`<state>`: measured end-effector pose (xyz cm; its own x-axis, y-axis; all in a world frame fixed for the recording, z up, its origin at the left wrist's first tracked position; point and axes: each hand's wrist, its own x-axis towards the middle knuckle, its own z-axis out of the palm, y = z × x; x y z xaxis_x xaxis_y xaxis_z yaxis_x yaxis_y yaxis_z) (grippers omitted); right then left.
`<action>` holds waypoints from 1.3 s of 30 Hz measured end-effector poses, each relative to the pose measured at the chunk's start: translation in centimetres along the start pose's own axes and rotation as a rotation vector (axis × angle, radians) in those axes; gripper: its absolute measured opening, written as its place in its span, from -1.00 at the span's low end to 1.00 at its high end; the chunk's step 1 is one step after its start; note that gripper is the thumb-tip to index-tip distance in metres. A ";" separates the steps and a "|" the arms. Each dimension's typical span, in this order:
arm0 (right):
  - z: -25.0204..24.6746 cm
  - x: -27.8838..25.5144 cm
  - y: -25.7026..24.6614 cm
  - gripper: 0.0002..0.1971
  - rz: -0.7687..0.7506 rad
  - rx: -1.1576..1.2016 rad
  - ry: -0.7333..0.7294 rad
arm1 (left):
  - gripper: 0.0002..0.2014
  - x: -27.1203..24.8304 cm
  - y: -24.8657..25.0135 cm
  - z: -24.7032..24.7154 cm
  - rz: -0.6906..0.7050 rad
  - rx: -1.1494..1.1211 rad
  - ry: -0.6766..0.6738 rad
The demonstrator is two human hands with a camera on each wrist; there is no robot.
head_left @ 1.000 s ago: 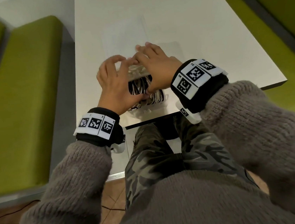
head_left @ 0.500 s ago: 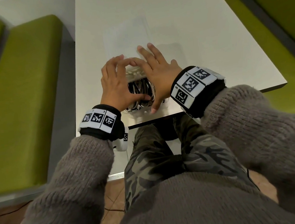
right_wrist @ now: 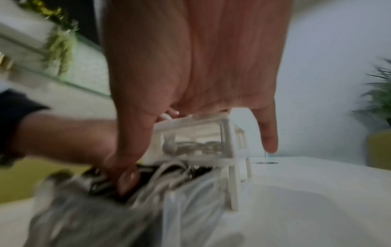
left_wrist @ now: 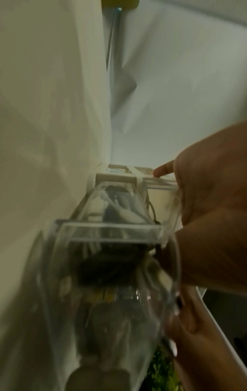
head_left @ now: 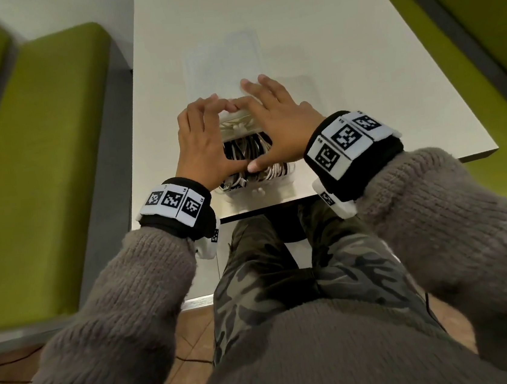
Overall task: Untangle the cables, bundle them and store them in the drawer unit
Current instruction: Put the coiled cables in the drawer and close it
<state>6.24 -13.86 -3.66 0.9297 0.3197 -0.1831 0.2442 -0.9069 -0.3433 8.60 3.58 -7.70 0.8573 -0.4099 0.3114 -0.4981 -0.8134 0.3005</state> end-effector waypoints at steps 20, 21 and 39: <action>1.2 -0.1 -1.6 0.29 0.054 -0.063 -0.006 | 0.09 -0.3 -0.8 -1.4 0.054 -0.007 -0.152; 1.5 -0.1 -1.8 0.27 0.062 -0.087 0.023 | 0.08 -0.4 -0.7 -1.4 0.051 -0.012 -0.150; 1.0 -0.1 -0.9 0.49 0.015 -0.195 -0.032 | -0.53 -0.5 -0.6 0.6 -0.019 -0.187 0.052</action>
<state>5.67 -12.79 -4.22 0.9252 0.3117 -0.2166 0.2825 -0.9465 -0.1558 8.54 4.03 -8.57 0.8612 -0.3698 0.3487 -0.5018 -0.7280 0.4671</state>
